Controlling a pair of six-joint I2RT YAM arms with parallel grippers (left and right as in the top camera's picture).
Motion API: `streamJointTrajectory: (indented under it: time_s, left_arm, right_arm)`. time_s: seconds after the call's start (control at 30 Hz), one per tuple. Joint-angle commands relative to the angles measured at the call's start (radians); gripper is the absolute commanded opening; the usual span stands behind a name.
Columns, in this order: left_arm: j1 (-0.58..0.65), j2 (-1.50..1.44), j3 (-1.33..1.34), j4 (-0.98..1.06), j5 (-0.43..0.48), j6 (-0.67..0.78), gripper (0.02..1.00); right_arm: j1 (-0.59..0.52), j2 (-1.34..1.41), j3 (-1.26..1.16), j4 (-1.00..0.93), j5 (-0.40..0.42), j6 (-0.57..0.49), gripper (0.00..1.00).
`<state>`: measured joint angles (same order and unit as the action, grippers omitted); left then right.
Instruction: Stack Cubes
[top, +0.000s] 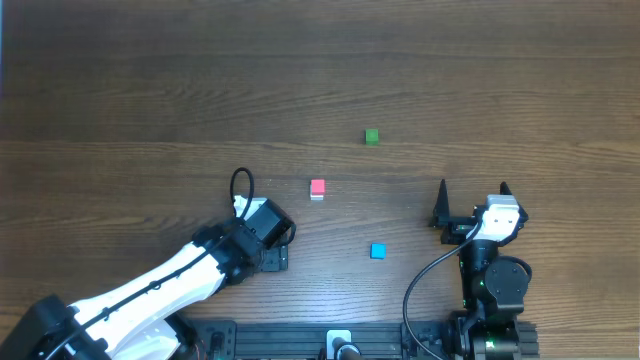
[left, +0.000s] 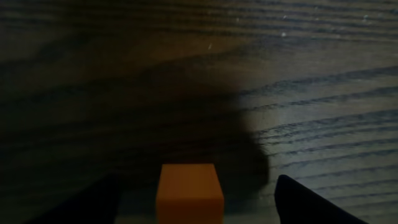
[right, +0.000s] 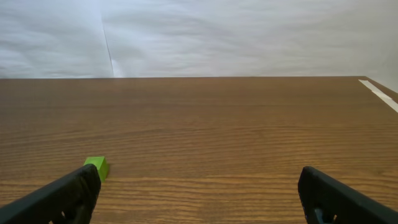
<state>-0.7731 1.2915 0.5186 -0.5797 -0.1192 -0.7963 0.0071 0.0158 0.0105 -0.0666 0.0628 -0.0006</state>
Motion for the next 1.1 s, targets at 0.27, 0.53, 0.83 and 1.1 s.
streamJointTrajectory:
  time_s: [0.27, 0.53, 0.83, 1.1]
  left_arm:
    - [-0.004, 0.018, -0.008, 0.005, 0.006, -0.01, 0.496]
    - [-0.004, 0.023, -0.008, 0.001, -0.01, -0.029, 0.404]
    - [-0.003, 0.033, -0.008, -0.003, -0.027, -0.055, 0.305]
    - [-0.003, 0.032, -0.007, -0.004, -0.031, -0.057, 0.237]
  right_arm:
    - [-0.006, -0.005, -0.005, -0.001, 0.013, -0.001, 0.991]
    - [-0.006, -0.005, -0.005, -0.001, 0.013, -0.001, 0.991]
    - [-0.006, -0.005, -0.005, -0.001, 0.013, -0.001, 0.991]
    - [-0.006, -0.005, -0.005, -0.001, 0.013, -0.001, 0.993]
